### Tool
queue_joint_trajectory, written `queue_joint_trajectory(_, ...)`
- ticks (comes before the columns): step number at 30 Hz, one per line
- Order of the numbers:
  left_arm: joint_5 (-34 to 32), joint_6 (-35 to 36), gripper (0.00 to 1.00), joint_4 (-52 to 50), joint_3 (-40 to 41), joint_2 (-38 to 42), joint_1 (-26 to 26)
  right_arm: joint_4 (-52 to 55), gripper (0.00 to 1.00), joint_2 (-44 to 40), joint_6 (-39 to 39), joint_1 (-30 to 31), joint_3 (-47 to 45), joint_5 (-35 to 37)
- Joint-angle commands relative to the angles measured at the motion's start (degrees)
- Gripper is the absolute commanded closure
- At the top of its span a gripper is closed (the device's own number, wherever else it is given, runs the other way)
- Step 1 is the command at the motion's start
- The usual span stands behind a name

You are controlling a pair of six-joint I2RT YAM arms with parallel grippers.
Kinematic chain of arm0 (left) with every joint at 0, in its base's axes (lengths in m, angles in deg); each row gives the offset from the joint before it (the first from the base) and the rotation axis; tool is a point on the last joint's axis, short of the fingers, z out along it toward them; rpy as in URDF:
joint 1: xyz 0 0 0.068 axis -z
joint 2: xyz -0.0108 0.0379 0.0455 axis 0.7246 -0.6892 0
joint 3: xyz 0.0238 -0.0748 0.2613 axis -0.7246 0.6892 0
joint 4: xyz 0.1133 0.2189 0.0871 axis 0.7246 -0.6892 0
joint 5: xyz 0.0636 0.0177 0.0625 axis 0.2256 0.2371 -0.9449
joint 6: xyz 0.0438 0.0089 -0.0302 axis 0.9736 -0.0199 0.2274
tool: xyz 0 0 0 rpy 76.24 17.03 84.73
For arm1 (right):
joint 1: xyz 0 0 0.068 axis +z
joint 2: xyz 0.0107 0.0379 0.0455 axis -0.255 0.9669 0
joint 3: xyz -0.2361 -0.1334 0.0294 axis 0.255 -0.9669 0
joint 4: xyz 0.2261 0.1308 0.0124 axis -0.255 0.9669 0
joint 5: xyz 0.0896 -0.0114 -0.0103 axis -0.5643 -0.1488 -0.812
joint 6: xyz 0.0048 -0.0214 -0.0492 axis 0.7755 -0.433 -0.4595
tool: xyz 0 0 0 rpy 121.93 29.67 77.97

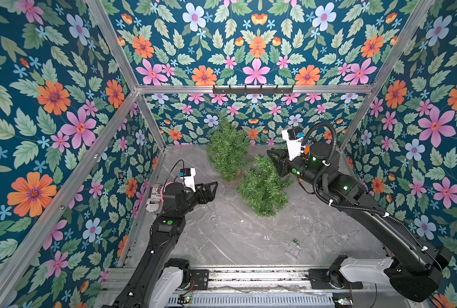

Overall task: Wrap string light around the christmas tree
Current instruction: Place the christmas tree at the center of the board, then pick up the light string from the center of the board.

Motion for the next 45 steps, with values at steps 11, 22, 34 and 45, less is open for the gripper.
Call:
queue_joint_trajectory(11, -3.12, 0.22, 0.14, -0.7, -0.51, -0.7, -0.31, 0.04, 0.22, -5.65, -10.79, 0.07, -0.43, 10.38)
queue_joint_trajectory(22, -4.55, 0.27, 0.14, -0.71, -0.16, -0.75, -0.71, -14.95, 0.24, -34.37, -41.02, 0.06, -27.85, -1.95)
queue_joint_trajectory(34, -4.84, -0.11, 0.14, -0.8, -0.16, -2.0, -0.66, 38.5, 0.39, -45.91, -49.45, 0.07, -25.57, 7.47)
queue_joint_trajectory(45, -4.39, -0.39, 0.14, -1.06, -0.15, -2.81, -0.75, 41.37, 0.5, -37.22, -43.62, 0.07, -40.29, 3.81)
